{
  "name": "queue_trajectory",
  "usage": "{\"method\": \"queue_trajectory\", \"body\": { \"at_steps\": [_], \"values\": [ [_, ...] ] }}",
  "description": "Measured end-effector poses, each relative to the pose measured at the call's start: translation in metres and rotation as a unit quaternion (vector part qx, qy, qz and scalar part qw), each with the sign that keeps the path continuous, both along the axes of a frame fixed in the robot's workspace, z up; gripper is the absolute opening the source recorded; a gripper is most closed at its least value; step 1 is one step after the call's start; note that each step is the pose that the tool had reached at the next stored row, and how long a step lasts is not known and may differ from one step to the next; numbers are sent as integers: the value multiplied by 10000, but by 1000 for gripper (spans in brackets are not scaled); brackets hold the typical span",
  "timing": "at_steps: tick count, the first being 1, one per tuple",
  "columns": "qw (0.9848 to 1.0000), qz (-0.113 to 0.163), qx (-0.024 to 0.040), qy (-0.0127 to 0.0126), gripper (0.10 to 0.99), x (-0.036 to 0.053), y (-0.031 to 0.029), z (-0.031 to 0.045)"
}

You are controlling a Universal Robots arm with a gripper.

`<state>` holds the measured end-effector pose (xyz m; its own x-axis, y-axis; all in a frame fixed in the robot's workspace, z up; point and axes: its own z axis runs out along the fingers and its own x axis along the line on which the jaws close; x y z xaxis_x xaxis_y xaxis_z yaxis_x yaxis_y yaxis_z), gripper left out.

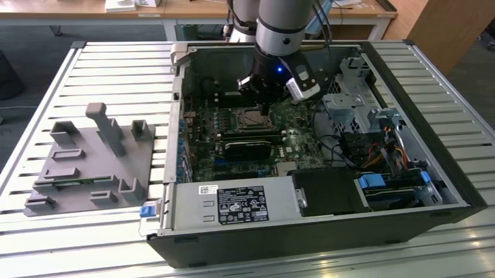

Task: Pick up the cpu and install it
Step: 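Install the second cpu locking lever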

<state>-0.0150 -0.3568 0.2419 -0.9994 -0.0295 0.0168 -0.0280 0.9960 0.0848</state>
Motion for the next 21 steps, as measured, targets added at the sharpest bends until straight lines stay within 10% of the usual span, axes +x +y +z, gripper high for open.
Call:
{"method": "queue_trajectory", "body": {
  "at_steps": [18, 21],
  "values": [
    [10000, 1, 7, 13, 106, -7, -34, -26],
    [9999, 0, 163, 34, 106, -8, -58, -33]
  ]
}}
